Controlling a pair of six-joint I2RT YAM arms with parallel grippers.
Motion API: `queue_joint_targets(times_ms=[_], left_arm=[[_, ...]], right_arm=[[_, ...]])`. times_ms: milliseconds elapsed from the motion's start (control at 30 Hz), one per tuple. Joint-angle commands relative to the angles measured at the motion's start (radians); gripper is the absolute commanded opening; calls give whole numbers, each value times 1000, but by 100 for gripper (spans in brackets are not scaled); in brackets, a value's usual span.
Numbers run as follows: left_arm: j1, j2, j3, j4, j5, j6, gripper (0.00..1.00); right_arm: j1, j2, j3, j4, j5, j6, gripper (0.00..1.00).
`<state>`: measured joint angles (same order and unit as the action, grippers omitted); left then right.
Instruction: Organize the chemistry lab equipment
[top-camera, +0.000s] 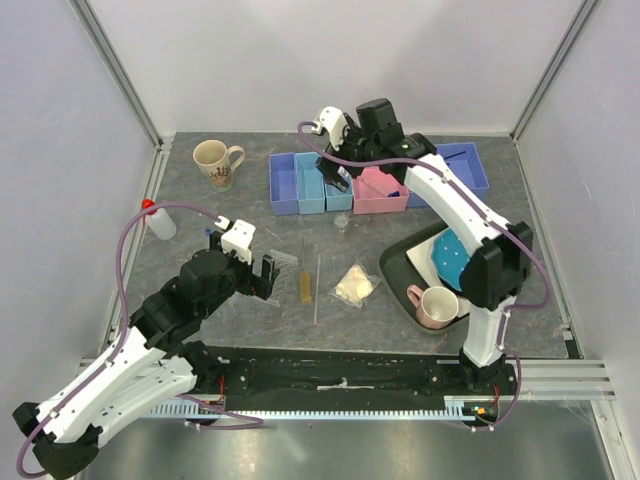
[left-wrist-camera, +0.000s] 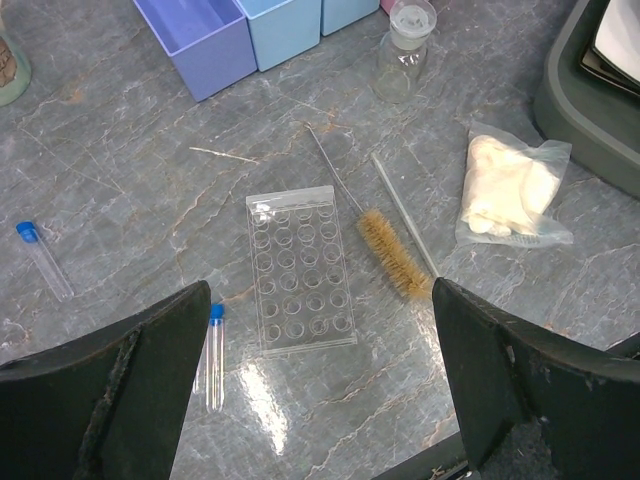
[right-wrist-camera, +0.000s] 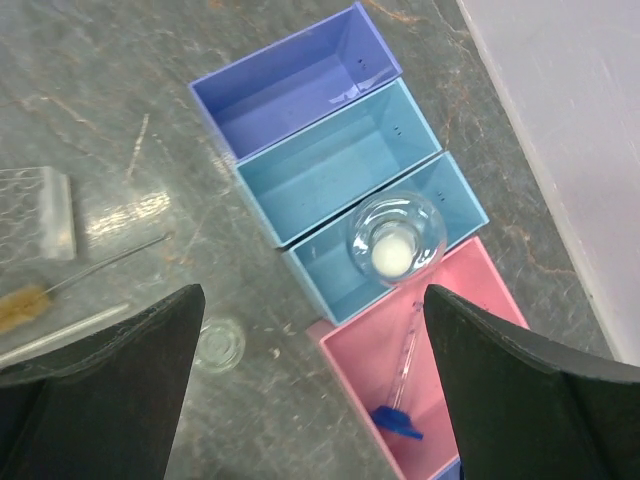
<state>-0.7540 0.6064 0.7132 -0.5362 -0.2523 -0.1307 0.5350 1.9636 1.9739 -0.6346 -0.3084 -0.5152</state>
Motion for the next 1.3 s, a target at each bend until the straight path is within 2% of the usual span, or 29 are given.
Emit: queue_joint_targets(times_ms=[0,267,433,633,867,1267], left_arm=[[1,-14,2,47,15,22,98],[1,-45,-3,44,13,13,98],[2,-34,-3,44,8,13,98],[1,-17,-1,44,-2,19,98],[2,4,-1,42,-10,23,98],[1,6,0,42,-15,22,98]], right_arm=[[6,-124,-112,81,-49,84,98],[-18,-13,-46,59,72,31,99],[-18,135,65,23,121,-120,98],[-20,257,173,26,175,-212,98],[-20,357,244,32,192,-230,98],[-18,422,269,49,184,-243,98]])
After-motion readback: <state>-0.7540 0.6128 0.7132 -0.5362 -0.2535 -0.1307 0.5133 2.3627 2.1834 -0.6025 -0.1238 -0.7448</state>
